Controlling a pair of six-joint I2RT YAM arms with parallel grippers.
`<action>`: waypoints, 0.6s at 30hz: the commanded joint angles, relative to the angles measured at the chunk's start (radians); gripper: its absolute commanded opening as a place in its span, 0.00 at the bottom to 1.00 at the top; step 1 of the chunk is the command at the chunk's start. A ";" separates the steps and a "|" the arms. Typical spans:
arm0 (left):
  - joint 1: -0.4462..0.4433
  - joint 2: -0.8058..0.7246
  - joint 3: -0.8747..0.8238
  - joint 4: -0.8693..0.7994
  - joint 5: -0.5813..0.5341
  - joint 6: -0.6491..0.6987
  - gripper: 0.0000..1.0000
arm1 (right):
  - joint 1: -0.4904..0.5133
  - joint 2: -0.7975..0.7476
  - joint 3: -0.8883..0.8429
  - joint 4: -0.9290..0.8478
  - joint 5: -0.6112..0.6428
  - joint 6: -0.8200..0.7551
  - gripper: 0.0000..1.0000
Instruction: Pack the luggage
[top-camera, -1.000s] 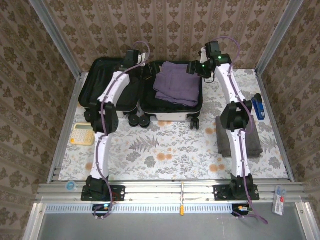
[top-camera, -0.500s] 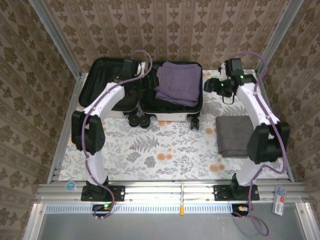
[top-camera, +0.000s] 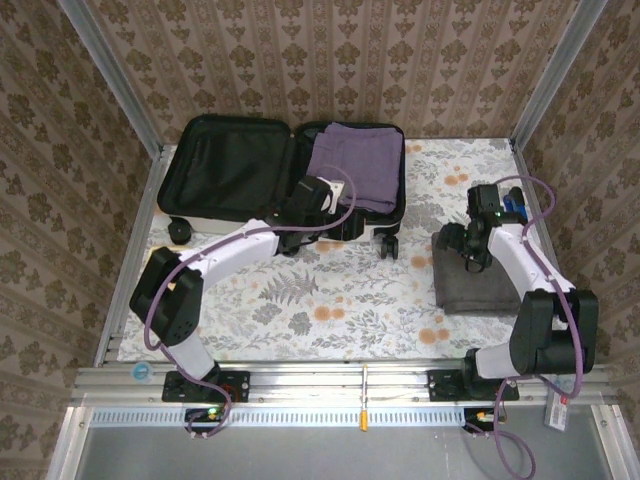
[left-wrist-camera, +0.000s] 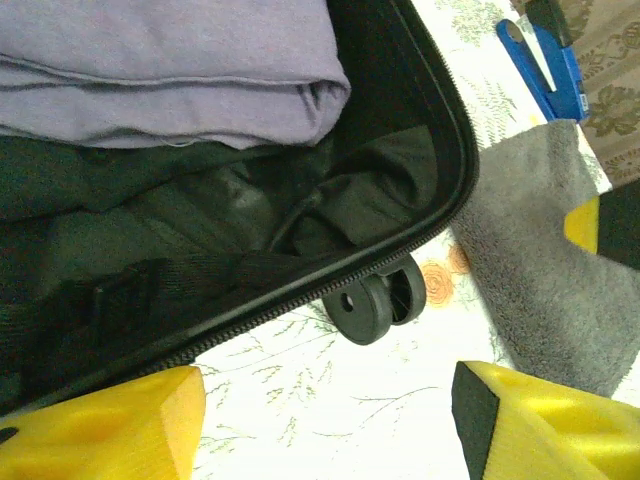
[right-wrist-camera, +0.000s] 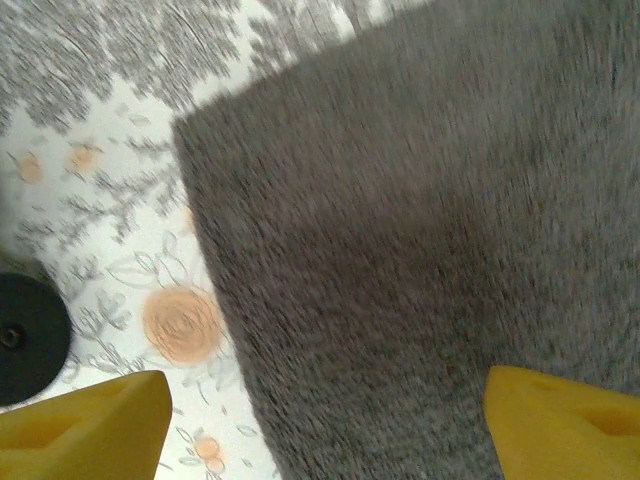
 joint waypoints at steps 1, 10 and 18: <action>-0.007 -0.006 0.017 0.063 0.015 -0.009 0.68 | 0.019 -0.043 -0.047 -0.034 0.051 0.048 0.84; -0.007 0.023 0.070 0.000 0.010 0.012 0.68 | 0.136 -0.058 -0.102 -0.042 0.133 0.107 0.86; -0.010 0.013 0.060 -0.006 -0.001 0.007 0.67 | 0.165 0.199 -0.047 -0.008 0.091 0.095 0.83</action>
